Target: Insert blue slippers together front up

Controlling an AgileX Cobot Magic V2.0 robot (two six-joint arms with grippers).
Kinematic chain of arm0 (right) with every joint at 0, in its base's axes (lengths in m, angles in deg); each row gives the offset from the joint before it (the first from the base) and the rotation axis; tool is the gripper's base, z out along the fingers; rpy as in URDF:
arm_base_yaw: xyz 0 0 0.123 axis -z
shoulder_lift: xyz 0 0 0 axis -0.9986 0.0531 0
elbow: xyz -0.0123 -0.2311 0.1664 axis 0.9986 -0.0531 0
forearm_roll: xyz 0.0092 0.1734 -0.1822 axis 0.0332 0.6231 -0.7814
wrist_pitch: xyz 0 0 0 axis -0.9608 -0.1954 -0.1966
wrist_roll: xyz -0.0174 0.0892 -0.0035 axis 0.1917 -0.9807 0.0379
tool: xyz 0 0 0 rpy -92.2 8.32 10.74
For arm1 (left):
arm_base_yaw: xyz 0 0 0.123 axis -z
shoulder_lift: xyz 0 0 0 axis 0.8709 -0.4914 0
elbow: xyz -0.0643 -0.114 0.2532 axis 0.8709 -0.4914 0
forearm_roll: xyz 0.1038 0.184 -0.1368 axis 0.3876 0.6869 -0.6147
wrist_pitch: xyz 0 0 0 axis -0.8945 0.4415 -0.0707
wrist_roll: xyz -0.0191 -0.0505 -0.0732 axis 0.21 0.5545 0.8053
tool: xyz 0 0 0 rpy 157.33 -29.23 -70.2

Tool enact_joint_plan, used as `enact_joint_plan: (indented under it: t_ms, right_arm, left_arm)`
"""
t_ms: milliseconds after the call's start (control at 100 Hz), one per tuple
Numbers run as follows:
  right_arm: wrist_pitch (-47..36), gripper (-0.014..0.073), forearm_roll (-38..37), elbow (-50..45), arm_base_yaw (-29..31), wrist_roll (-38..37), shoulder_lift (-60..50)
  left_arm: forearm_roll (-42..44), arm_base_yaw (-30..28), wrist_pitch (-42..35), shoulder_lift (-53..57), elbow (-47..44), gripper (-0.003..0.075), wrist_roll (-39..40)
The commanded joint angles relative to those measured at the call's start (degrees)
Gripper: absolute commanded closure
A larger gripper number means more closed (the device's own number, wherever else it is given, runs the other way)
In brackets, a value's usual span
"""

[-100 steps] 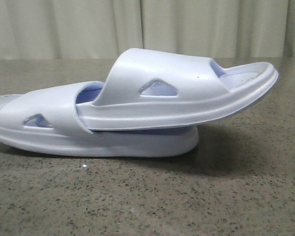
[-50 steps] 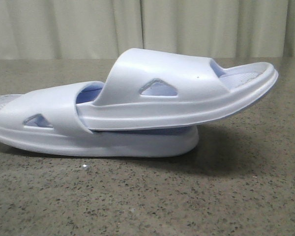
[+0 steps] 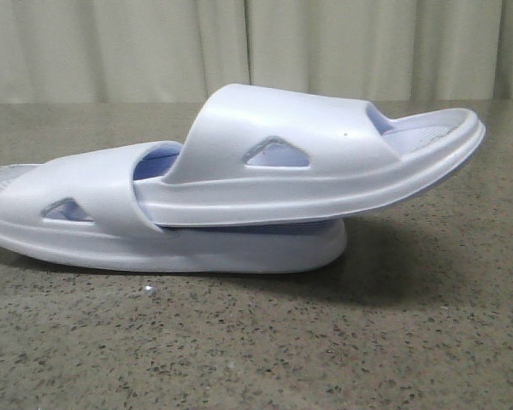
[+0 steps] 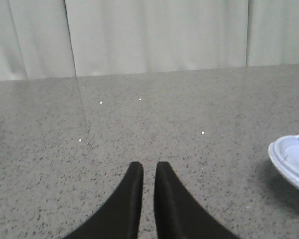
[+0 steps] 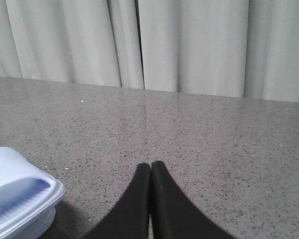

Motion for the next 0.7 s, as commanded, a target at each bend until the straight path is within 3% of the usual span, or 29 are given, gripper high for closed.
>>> enact_joint_plan:
  t_ms: [0,220,690]
  right_arm:
    - [-4.1,0.0701,0.1,1.4,0.5,0.7,0.4]
    - [-4.1,0.0701,0.1,1.4,0.5,0.7,0.4]
    - [-4.1,0.0701,0.1,1.4,0.5,0.7,0.4]
  left_arm:
    - [4.9,0.4,-4.6,0.6,-0.2,0.0704,5.1]
    - [9.4,0.4,-4.8,1.8,-0.7,0.0704,5.1]
    - [9.4,0.4,-5.2,1.8,-0.7,0.0704,5.1]
